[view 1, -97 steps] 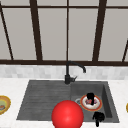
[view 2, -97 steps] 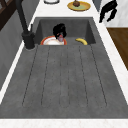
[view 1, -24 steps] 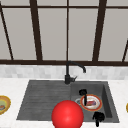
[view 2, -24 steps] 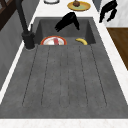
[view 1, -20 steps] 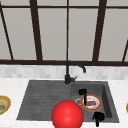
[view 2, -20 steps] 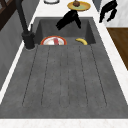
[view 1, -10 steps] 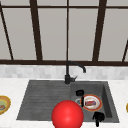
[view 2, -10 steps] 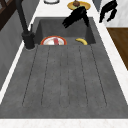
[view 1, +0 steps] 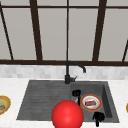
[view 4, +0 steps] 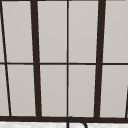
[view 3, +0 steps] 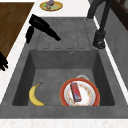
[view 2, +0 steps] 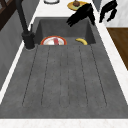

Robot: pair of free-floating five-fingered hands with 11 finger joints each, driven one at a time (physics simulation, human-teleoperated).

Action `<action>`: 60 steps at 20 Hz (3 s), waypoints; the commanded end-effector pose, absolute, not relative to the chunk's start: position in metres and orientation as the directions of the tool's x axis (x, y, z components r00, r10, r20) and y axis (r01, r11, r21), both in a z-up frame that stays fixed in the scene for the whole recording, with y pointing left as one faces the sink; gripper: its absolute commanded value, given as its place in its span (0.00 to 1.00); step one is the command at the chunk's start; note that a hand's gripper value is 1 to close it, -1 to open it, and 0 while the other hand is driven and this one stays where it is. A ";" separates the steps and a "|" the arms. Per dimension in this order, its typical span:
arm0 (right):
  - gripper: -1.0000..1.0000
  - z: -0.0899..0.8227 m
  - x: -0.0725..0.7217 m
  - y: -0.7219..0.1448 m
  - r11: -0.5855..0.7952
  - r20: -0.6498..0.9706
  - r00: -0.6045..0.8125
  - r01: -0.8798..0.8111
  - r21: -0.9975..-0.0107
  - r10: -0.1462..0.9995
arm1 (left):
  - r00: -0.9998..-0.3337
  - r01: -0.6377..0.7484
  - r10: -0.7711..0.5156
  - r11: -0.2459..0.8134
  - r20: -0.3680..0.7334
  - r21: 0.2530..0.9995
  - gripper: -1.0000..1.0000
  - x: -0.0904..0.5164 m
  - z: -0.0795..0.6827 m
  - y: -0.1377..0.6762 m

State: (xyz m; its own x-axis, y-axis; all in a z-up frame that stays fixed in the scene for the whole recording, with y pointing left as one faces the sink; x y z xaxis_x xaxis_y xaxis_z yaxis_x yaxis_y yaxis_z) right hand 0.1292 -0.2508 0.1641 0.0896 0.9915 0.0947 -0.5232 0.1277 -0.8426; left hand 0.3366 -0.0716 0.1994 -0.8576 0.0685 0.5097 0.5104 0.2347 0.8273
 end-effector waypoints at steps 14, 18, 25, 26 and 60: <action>0.50 0.164 0.129 -0.251 0.128 0.095 0.090 -0.523 -0.843 0.991 | -0.855 0.518 0.127 0.210 0.503 0.829 0.00 0.296 0.246 -0.001; 0.50 0.164 0.129 -0.251 0.128 0.095 0.090 -0.523 -0.843 0.991 | -0.852 0.523 0.120 0.216 0.509 0.824 0.00 0.284 0.255 0.019; 0.50 0.164 0.129 -0.251 0.128 0.095 0.090 -0.523 -0.843 0.991 | -0.854 0.519 0.104 0.230 0.510 0.823 0.00 0.259 0.267 0.062; 0.50 0.164 0.129 -0.251 0.128 0.095 0.090 -0.523 -0.843 0.991 | -0.854 0.519 0.103 0.231 0.510 0.823 0.00 0.254 0.268 0.069; 0.50 0.164 0.129 -0.251 0.128 0.095 0.090 -0.523 -0.843 0.991 | -0.881 0.471 0.078 0.236 0.467 0.850 0.00 0.056 0.255 0.223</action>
State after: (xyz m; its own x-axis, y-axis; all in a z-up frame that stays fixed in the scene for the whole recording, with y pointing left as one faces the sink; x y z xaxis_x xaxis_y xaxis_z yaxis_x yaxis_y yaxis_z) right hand 0.1292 -0.2508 0.1641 0.0896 0.9915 0.0947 -0.5232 0.1277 -0.8426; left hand 0.0566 0.2249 0.2510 -0.8624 0.0763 0.5005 0.5033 0.2359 0.8313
